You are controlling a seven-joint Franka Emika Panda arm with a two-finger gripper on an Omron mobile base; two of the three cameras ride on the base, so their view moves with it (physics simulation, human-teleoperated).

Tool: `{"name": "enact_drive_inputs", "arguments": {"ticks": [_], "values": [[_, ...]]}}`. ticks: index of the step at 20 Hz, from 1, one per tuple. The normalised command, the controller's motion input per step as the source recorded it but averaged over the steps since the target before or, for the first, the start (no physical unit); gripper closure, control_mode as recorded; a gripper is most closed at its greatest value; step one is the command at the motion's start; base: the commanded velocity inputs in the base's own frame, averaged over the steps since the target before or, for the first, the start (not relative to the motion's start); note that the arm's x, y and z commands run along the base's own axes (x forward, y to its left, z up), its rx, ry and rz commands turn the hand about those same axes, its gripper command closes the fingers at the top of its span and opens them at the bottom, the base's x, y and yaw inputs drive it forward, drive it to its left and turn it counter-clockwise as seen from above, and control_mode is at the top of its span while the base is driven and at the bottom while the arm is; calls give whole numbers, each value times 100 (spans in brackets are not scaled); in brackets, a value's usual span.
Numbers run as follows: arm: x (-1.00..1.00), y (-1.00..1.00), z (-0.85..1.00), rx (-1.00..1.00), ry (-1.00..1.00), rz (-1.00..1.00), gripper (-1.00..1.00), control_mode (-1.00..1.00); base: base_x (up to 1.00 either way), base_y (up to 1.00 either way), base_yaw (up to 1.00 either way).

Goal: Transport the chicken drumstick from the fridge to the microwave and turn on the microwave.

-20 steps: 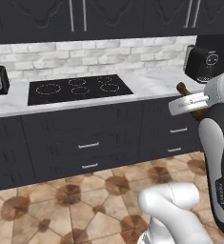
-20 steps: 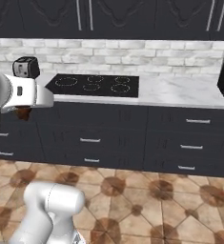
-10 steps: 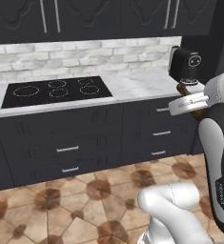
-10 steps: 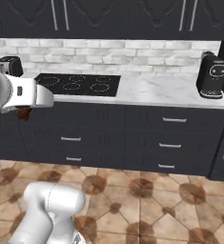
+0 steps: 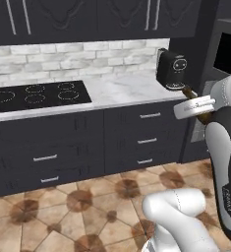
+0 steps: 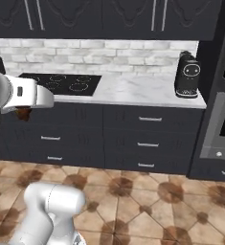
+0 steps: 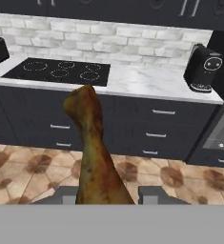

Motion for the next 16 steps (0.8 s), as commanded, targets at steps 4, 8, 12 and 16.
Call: {"name": "enact_drive_inputs", "arguments": {"ticks": [4, 8, 12, 16], "values": [[0, 0, 0, 0, 0, 0, 100, 100, 0, -71, 0], [0, 0, 0, 0, 0, 0, 100, 100, 0, -72, 0], [0, 0, 0, 0, 0, 0, 100, 100, 0, -72, 0], [0, 0, 0, 0, 0, 0, 100, 100, 0, -68, 0]]}}
